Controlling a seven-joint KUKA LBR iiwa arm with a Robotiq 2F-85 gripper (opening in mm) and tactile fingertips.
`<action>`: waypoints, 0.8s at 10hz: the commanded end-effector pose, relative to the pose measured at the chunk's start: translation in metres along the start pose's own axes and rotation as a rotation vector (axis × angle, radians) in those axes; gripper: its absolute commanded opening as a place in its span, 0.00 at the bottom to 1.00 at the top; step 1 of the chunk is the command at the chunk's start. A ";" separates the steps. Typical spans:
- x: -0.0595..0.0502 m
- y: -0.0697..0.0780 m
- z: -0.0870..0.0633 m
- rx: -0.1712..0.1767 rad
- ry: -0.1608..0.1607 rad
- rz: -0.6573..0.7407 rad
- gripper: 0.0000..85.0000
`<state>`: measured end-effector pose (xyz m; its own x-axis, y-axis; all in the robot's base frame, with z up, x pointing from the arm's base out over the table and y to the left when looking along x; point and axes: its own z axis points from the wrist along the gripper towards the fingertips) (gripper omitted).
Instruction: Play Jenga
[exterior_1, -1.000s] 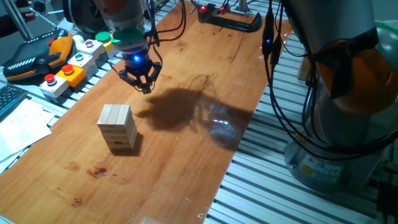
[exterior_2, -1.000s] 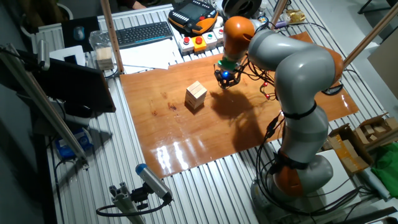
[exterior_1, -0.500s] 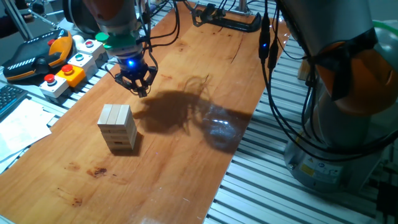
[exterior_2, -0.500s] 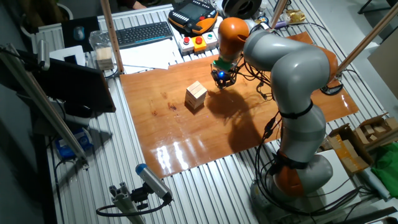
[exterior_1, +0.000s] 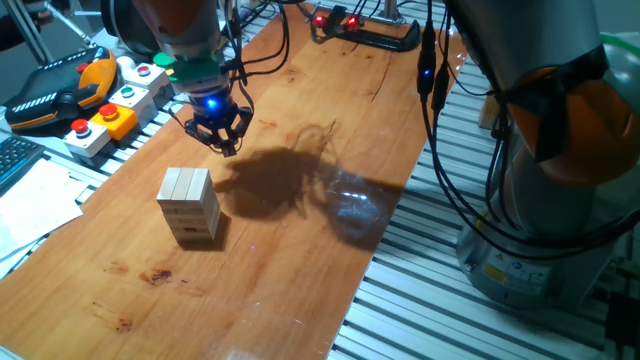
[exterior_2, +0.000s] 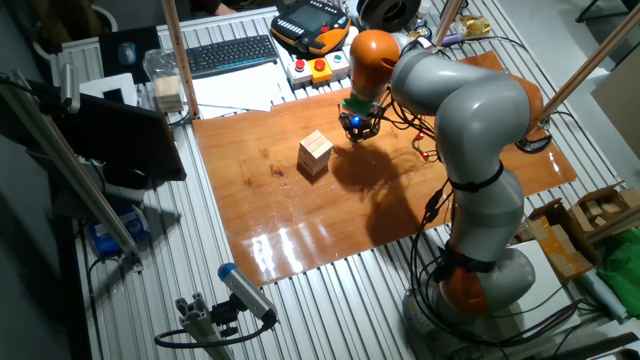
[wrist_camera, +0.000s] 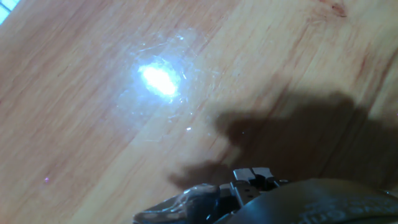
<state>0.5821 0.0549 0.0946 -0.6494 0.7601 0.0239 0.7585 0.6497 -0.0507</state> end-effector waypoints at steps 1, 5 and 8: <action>0.000 0.000 0.000 -0.002 0.018 0.013 0.01; 0.000 0.000 0.000 -0.011 0.002 0.034 0.01; 0.001 0.001 0.001 -0.011 0.020 0.073 0.01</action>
<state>0.5822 0.0565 0.0934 -0.5896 0.8068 0.0392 0.8057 0.5908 -0.0413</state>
